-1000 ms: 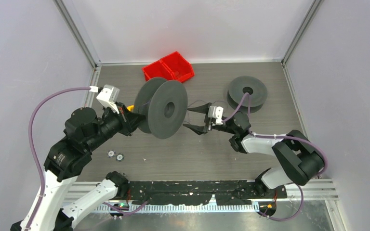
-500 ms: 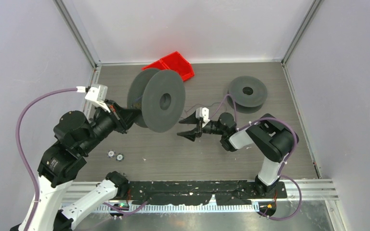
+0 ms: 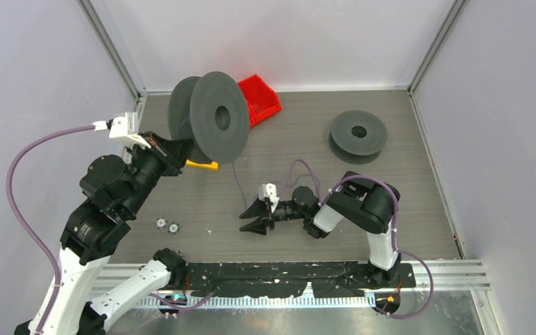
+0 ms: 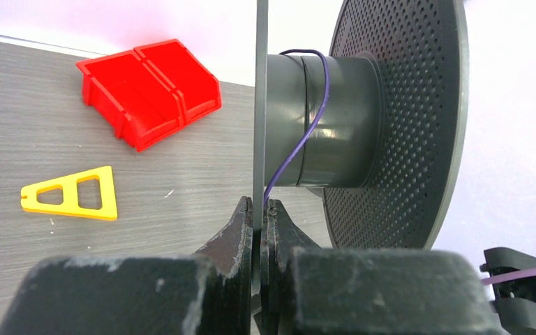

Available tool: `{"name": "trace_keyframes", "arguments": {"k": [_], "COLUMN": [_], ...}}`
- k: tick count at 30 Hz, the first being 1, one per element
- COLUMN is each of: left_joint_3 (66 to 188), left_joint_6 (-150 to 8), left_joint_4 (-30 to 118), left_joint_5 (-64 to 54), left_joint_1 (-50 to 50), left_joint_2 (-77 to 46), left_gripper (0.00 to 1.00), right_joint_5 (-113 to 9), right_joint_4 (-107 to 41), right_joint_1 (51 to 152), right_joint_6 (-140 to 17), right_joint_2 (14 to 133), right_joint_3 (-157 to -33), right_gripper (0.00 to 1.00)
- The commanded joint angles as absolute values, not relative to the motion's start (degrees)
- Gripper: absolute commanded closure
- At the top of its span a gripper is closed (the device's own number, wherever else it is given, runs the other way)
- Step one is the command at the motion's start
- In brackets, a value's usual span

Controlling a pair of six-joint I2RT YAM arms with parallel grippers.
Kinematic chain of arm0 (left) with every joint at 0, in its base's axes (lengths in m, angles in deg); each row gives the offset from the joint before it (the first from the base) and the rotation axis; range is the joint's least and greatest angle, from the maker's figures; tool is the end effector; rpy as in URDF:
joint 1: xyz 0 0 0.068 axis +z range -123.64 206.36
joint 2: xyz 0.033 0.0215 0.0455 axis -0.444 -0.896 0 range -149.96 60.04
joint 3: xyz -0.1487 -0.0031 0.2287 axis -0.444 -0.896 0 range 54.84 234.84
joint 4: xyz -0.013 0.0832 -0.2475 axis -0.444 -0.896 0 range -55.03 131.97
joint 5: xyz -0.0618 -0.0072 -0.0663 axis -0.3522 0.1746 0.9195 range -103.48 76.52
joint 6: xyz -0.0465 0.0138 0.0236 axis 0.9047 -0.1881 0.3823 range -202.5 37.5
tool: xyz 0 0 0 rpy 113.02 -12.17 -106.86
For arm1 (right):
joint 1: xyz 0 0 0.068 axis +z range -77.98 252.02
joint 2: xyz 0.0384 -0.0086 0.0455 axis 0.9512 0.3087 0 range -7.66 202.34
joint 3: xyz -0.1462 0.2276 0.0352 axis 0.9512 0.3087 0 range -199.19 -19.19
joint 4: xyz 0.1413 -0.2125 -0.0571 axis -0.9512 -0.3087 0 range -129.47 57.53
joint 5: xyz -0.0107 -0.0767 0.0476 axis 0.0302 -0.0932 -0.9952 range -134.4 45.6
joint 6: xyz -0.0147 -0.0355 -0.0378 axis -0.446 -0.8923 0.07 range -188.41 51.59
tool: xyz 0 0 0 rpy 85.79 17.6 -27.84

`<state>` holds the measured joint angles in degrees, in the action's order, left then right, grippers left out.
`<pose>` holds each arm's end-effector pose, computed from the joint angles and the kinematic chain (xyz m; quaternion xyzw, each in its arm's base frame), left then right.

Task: Wrap the cables
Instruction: Wrap the cable around the cable reel.

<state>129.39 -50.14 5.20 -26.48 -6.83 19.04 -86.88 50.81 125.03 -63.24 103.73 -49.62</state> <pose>0.0884 -0.0482 0.4660 -0.0725 0.7226 -0.3004 0.6184 0.1699 0.2655 0.1309 -0.5006 0.4842 0.5461 0.4655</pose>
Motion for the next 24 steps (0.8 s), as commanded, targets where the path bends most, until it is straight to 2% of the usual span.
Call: {"name": "trace_keyframes", "arguments": {"k": [1, 7, 8, 9, 13, 15, 18, 21, 24], "left_joint_3": [130.18, 127.77, 126.95, 126.10, 123.67, 122.29, 120.89, 119.43, 116.27], "left_joint_6": [-49.42, -55.27, -57.80, -60.66, -67.54, -68.65, -69.51, -72.00, -77.48], "left_joint_4": [14.56, 16.24, 16.91, 17.41, 15.90, 15.11, 13.54, 12.47, 13.34], "left_joint_5": [-31.40, -37.57, -38.64, -39.35, -44.44, -44.87, -44.42, -43.11, -36.80], "left_joint_1": [-6.55, -6.57, -6.54, -6.51, -6.52, -6.55, -6.53, -6.59, -6.57], "left_joint_2": [20.48, 19.30, 18.53, 17.65, 12.52, 10.14, 7.62, 6.59, 7.66], "left_gripper": [1.00, 1.00, 1.00, 1.00, 1.00, 1.00, 1.00, 1.00, 1.00], "right_joint_5": [-85.51, -84.94, -83.23, -82.14, -74.56, -70.95, -64.38, -60.82, -58.31], "right_joint_4": [60.38, 60.32, 60.20, 60.05, 50.91, 37.06, 8.64, -2.41, -9.09], "right_joint_1": [126.51, 130.20, 130.77, 131.88, 133.08, 134.56, 138.08, 138.42, 138.23], "right_joint_6": [-62.08, -59.59, -59.47, -59.76, -60.67, -65.31, -74.67, -75.56, -77.81], "right_joint_2": [105.11, 102.09, 101.05, 98.75, 87.27, 79.91, 72.00, 66.82, 64.84], "right_joint_3": [-53.17, -51.50, -50.31, -49.38, -44.73, -46.13, -54.61, -60.78, -65.58], "right_gripper": [0.54, 0.83, 0.91, 0.93, 0.95, 0.94, 0.95, 0.95, 0.95]}}
